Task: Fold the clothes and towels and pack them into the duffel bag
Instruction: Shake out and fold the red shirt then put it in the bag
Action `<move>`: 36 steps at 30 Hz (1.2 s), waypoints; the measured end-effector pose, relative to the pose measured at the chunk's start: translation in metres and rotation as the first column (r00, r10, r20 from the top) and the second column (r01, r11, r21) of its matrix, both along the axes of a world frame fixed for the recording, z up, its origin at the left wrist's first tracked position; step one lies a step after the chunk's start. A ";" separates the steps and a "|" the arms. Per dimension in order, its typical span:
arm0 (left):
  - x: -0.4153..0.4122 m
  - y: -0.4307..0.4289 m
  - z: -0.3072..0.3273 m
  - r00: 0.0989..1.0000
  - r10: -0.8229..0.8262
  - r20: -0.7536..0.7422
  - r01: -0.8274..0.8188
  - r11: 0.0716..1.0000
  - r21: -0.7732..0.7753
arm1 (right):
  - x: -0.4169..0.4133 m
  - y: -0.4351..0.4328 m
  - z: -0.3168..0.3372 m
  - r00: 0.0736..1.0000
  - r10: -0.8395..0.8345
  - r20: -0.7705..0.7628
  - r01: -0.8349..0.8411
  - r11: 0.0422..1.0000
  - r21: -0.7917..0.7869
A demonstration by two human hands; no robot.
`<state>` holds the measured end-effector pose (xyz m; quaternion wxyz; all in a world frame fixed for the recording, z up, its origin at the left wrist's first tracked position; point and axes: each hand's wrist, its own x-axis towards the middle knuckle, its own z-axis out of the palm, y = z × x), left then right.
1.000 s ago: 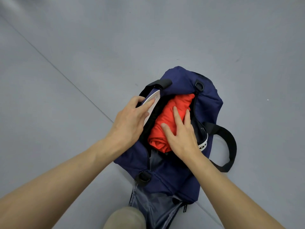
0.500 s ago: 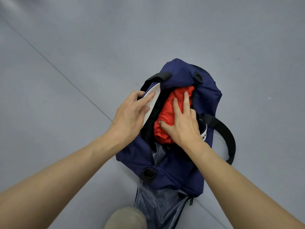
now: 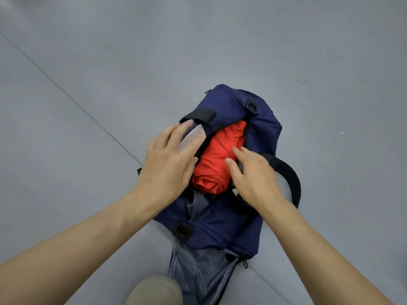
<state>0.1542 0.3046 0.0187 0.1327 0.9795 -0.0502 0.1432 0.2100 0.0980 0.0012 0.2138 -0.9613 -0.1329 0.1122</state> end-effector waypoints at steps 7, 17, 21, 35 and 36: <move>0.026 -0.056 -0.037 0.933 -0.282 -0.222 0.288 0.958 -0.006 | -0.014 -0.030 -0.023 0.986 -0.137 -0.094 0.107 0.956 -0.275; 0.037 -0.067 -0.076 0.911 -0.200 -0.360 0.274 0.947 0.167 | -0.041 -0.038 0.042 0.982 -0.184 -0.031 0.186 0.975 0.117; 0.053 -0.068 -0.081 0.910 -0.221 -0.351 0.304 0.930 0.204 | -0.050 -0.044 0.061 0.987 -0.157 0.026 0.151 0.973 0.174; 0.041 -0.065 -0.083 0.942 -0.146 -0.303 0.250 0.906 0.341 | -0.063 -0.053 0.016 0.989 -0.061 -0.132 0.089 0.972 0.216; 0.045 -0.066 -0.083 0.935 -0.132 -0.329 0.244 0.912 0.329 | -0.066 -0.055 0.016 0.987 -0.042 -0.155 0.079 0.968 0.238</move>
